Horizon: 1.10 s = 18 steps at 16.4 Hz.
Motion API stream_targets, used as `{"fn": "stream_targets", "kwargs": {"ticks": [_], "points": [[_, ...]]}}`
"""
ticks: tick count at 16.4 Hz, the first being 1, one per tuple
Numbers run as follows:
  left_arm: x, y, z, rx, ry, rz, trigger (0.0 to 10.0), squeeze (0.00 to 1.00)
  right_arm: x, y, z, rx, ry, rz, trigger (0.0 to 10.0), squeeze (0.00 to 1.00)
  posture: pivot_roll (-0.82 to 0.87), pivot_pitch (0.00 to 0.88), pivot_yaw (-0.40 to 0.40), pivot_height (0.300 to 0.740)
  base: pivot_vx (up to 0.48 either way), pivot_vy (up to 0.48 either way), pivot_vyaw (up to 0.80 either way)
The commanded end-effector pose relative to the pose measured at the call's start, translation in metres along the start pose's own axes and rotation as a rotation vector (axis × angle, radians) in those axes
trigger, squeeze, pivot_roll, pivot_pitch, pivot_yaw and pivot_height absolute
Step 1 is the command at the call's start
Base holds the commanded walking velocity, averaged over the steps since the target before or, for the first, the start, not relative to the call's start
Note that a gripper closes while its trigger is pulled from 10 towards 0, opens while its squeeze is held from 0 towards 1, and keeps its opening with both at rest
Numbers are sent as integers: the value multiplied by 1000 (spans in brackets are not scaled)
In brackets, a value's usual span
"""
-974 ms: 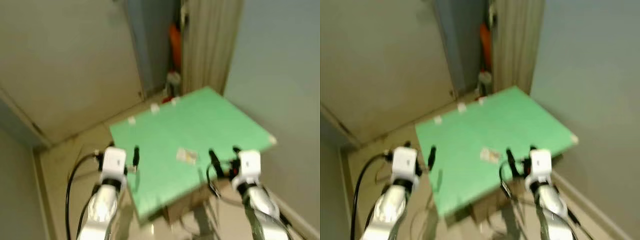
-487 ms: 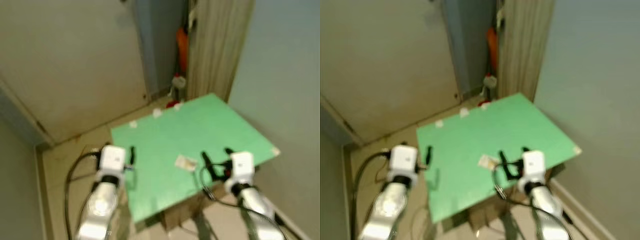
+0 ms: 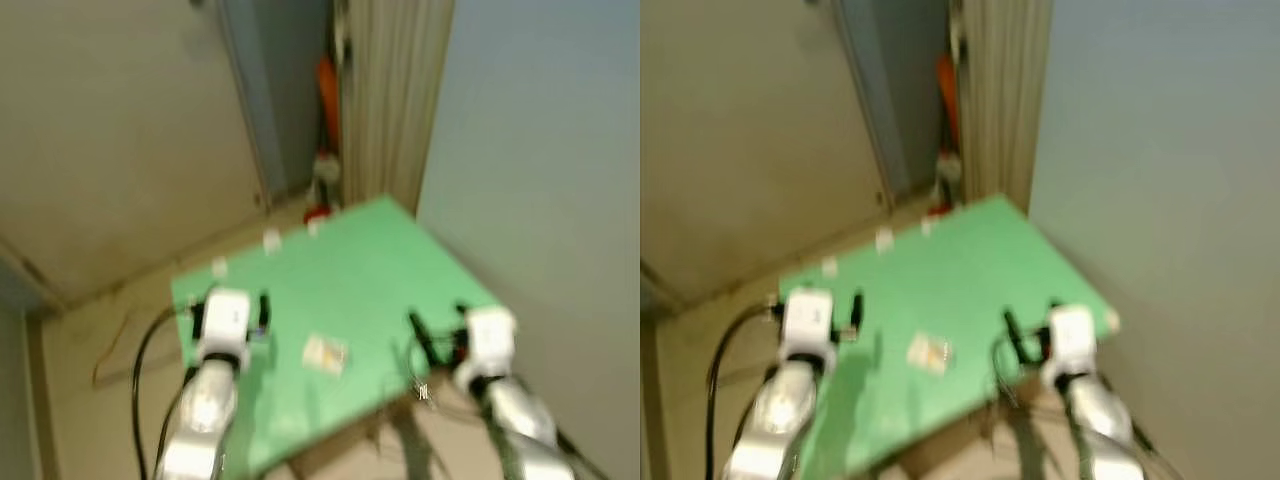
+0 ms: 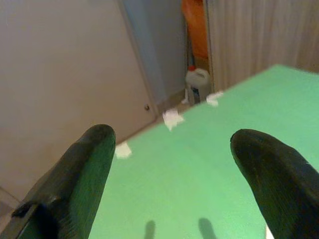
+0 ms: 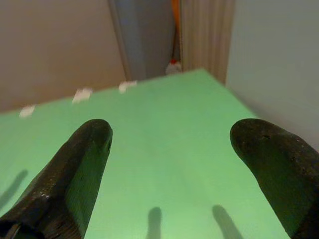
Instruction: Hang keys on a hook
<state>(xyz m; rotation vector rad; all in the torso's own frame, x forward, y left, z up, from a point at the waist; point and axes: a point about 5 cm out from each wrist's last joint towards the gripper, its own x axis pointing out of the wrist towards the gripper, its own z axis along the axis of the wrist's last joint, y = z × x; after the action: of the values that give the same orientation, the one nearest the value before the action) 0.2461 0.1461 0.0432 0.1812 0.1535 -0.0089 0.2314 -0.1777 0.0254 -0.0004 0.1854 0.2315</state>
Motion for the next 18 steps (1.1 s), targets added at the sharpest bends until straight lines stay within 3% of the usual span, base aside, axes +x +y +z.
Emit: {"fn": "stream_targets", "kwargs": {"ticks": [1,7,10,13,15,18], "points": [[0,16,-2,26,6,52,10000,0,7,13,5,8,-16,45,10000,0,-205,20,96,740,398,-262,0],[-12,14,-2,35,-1,49,10000,0,12,11,2,-3,46,95,10000,0,-168,58,85,740,65,-46,0],[-36,24,2,50,7,56,10000,0,18,11,-9,91,126,82,10000,0,-91,138,84,740,0,0,0],[-57,30,5,67,19,73,10000,0,7,25,-27,149,224,180,10000,0,-35,177,76,740,0,0,0],[-65,35,12,83,18,98,10000,0,5,37,-40,174,278,209,10000,0,-6,211,71,740,0,0,0],[-71,40,18,82,15,115,10000,0,12,36,-45,208,301,169,10000,0,21,242,69,740,0,0,0]]}}
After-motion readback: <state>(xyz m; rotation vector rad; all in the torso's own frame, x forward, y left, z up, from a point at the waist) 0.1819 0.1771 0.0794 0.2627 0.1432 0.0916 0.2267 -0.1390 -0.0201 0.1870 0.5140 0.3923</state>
